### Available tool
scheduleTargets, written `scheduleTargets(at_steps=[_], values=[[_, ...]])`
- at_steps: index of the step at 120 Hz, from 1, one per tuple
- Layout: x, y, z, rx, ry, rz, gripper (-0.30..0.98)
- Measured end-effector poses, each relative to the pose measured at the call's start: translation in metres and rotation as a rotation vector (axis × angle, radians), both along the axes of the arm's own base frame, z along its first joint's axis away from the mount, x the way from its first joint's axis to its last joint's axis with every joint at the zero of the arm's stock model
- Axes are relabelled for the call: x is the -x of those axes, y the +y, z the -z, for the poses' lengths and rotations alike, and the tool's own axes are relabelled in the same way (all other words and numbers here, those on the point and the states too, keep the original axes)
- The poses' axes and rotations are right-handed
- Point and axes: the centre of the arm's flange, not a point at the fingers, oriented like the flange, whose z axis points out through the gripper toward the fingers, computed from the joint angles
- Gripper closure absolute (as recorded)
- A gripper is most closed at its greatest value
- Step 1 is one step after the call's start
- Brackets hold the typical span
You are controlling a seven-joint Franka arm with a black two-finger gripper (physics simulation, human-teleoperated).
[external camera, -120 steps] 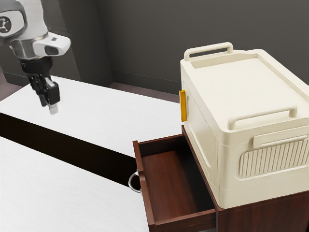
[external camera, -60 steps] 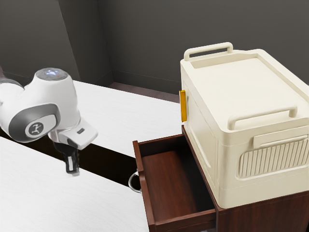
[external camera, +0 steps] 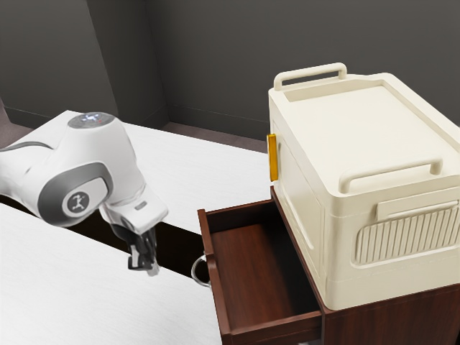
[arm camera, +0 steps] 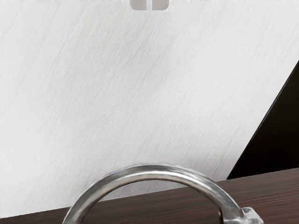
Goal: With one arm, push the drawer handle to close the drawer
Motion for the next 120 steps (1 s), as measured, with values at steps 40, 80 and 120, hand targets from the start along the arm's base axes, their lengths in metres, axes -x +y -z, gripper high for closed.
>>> scheduleTargets(at_steps=[40, 80, 120], values=[[-0.006, -0.033, 0.017, -0.011, 0.092, 0.015, 0.79], [-0.037, -0.056, 0.025, 0.006, 0.031, 0.023, 0.79], [-0.071, -0.088, 0.030, 0.044, -0.041, 0.053, 0.79]])
